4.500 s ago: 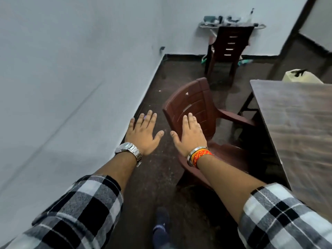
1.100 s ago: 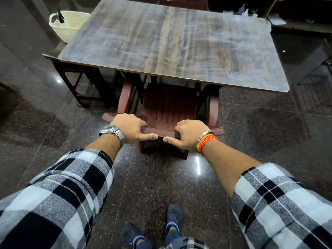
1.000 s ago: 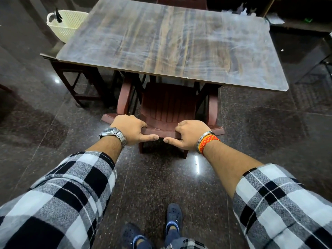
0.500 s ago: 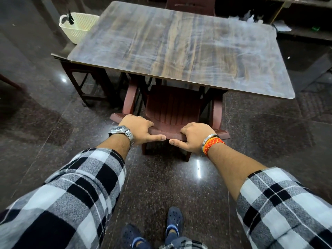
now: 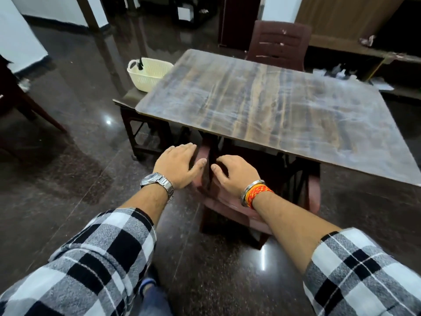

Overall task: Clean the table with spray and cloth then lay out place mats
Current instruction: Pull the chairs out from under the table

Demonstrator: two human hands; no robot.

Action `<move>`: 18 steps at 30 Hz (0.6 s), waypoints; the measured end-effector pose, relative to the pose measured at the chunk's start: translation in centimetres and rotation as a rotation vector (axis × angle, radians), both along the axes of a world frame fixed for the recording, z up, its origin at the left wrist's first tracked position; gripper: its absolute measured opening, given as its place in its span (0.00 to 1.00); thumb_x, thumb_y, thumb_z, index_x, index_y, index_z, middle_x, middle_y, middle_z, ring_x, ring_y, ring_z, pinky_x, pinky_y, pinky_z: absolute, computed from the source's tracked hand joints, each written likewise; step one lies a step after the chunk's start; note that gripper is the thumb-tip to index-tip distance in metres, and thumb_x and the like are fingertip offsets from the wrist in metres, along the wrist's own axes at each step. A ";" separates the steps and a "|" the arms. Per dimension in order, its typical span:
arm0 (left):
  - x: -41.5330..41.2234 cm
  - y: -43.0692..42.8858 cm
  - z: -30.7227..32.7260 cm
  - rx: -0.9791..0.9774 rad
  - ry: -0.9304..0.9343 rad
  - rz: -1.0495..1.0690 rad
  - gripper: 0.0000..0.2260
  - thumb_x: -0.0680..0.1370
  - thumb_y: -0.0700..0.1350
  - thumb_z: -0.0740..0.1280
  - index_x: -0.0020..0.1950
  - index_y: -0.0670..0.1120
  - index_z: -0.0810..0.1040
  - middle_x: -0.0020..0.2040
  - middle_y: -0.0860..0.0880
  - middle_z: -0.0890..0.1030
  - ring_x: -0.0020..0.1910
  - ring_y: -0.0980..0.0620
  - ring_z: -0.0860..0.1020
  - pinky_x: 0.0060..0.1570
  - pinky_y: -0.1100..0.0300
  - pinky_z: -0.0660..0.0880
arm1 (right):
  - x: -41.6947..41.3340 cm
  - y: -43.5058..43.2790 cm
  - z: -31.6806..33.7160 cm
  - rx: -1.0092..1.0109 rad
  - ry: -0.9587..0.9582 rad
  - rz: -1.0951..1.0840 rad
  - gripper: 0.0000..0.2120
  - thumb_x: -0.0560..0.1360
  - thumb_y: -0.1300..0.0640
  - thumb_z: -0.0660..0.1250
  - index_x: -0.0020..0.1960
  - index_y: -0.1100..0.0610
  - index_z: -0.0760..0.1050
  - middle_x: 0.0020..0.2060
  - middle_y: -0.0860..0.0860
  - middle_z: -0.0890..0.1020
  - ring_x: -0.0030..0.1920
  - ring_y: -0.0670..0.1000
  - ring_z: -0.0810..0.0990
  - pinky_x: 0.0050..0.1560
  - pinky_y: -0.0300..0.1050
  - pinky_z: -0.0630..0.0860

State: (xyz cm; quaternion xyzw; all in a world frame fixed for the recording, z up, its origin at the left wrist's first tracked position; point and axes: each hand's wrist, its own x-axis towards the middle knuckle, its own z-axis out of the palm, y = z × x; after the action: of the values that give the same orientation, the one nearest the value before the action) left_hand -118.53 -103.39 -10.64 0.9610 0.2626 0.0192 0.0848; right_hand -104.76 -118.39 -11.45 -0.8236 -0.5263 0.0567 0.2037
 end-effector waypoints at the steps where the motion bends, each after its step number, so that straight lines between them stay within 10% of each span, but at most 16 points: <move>1: -0.6 2.8 0.0 -0.003 -0.021 0.037 0.44 0.75 0.69 0.42 0.79 0.41 0.68 0.78 0.43 0.72 0.77 0.45 0.69 0.77 0.47 0.62 | -0.5 2.9 -0.1 0.009 -0.002 0.002 0.20 0.78 0.44 0.59 0.60 0.57 0.76 0.57 0.51 0.80 0.60 0.53 0.76 0.59 0.52 0.73; 18: -4.4 42.9 1.1 -0.097 -0.045 0.208 0.36 0.83 0.64 0.53 0.85 0.45 0.51 0.85 0.46 0.55 0.83 0.48 0.54 0.81 0.50 0.48 | -3.8 39.9 -0.4 -0.048 0.050 -0.127 0.27 0.78 0.46 0.60 0.74 0.56 0.62 0.74 0.51 0.64 0.74 0.50 0.60 0.72 0.44 0.59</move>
State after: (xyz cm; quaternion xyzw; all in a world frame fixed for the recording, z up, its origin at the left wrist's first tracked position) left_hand -122.88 -60.49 -9.51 0.9225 0.3598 0.0368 0.1348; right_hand -108.53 -78.45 -11.86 -0.8584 -0.4660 0.0769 0.2002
